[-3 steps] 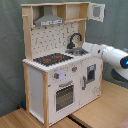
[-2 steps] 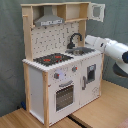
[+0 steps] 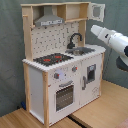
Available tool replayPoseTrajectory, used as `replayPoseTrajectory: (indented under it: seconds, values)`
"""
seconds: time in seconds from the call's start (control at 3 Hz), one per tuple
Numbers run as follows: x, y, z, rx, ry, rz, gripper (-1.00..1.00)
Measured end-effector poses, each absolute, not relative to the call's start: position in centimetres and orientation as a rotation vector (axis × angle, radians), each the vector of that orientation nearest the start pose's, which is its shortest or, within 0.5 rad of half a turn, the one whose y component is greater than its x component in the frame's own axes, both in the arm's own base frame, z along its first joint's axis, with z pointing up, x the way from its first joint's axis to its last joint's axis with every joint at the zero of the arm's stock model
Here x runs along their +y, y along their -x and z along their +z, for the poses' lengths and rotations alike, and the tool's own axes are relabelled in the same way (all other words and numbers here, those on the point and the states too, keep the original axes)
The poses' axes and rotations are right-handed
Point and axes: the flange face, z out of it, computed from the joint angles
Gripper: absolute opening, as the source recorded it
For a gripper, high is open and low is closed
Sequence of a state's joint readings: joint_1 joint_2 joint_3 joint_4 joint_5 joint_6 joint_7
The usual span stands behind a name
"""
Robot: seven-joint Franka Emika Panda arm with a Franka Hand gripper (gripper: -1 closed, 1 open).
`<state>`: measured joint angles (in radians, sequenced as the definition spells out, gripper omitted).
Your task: Play with the kitchen
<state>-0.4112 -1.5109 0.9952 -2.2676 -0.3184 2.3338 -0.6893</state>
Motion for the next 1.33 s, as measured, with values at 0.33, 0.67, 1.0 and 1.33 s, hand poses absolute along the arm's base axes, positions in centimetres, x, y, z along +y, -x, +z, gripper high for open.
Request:
replayPoseTrajectory:
  seconds: [0.33, 0.67, 1.0, 1.33]
  values:
    - [40.0, -15.5, 63.9, 0.833, -1.106, 0.678, 1.00]
    - [39.3, -15.2, 64.7, 0.750, -1.136, 0.701, 1.00]
    - [38.5, -15.1, 65.2, 0.665, -1.169, 0.724, 1.00]
    - [37.7, -15.1, 65.4, 0.578, -1.204, 0.746, 1.00]
